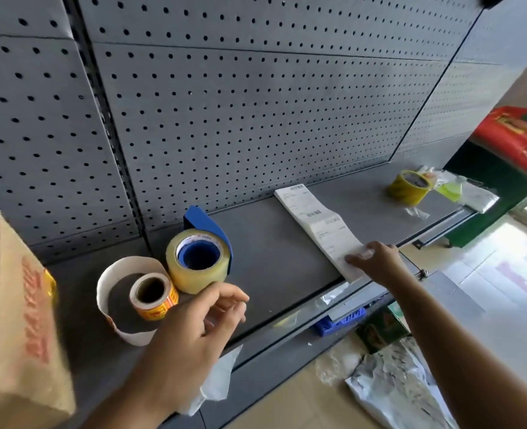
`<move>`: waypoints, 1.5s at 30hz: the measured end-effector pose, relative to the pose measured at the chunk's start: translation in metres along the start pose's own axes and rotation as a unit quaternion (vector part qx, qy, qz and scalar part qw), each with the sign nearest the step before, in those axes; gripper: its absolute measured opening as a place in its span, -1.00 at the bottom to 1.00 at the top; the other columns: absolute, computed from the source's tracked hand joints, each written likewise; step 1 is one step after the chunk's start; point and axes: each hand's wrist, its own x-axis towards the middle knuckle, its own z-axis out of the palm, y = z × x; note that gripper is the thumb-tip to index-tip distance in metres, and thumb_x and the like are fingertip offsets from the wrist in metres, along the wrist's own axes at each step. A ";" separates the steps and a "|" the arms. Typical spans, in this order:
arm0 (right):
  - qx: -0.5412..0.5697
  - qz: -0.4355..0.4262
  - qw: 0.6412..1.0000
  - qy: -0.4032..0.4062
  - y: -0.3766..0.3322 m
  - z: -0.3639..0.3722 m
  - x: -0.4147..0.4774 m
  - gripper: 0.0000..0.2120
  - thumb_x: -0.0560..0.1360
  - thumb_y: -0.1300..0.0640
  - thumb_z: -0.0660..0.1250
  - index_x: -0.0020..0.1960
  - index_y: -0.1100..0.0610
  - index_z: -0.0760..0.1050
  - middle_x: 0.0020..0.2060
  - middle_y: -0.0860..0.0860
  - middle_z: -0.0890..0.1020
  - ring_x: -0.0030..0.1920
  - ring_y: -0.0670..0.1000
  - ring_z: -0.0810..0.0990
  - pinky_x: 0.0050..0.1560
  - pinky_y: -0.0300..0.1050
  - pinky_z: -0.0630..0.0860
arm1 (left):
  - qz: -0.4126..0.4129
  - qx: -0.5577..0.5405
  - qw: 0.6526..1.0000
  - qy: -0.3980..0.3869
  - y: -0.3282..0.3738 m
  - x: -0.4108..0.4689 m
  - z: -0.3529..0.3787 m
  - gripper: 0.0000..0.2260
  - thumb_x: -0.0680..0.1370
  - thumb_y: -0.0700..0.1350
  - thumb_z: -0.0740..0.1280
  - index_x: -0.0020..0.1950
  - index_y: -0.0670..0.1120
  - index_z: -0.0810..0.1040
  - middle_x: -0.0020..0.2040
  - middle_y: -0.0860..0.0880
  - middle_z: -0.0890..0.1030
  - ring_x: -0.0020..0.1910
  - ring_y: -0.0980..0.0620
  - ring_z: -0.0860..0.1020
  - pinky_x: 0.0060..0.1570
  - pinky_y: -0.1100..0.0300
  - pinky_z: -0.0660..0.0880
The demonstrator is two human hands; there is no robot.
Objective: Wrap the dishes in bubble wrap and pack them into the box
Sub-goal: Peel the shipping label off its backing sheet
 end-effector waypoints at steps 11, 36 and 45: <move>0.237 0.055 0.965 -0.096 -0.016 0.009 -0.015 -0.79 0.58 0.13 0.38 0.12 0.25 0.53 -0.03 0.20 0.67 -0.03 0.15 0.65 0.13 0.09 0.63 | -0.011 -0.010 1.000 0.009 -0.011 -0.002 -0.011 -0.91 0.62 -0.07 0.35 0.05 0.08 0.63 -0.12 0.13 0.67 -0.06 0.12 0.63 -0.05 0.33 0.51; 0.026 -0.133 0.985 -0.103 -0.064 0.065 -0.134 -0.87 0.63 0.04 0.26 -0.05 0.05 0.49 -0.14 -0.03 0.66 -0.24 -0.01 0.65 -0.35 -0.24 0.55 | -0.050 0.071 0.996 0.016 -0.047 -0.025 -0.013 -0.94 0.64 0.01 0.34 0.06 0.14 0.60 -0.07 0.27 0.64 0.02 0.26 0.59 -0.01 0.33 0.54; 0.334 -0.116 0.918 -0.178 -0.081 0.031 -0.151 -0.77 0.66 0.06 0.26 0.04 0.21 0.58 -0.10 0.12 0.73 -0.11 0.17 0.69 -0.17 -0.14 0.62 | -0.100 -0.017 0.995 0.018 -0.049 0.001 0.000 -0.91 0.64 0.04 0.33 0.05 0.09 0.62 -0.12 0.17 0.69 -0.08 0.20 0.64 -0.06 0.19 0.61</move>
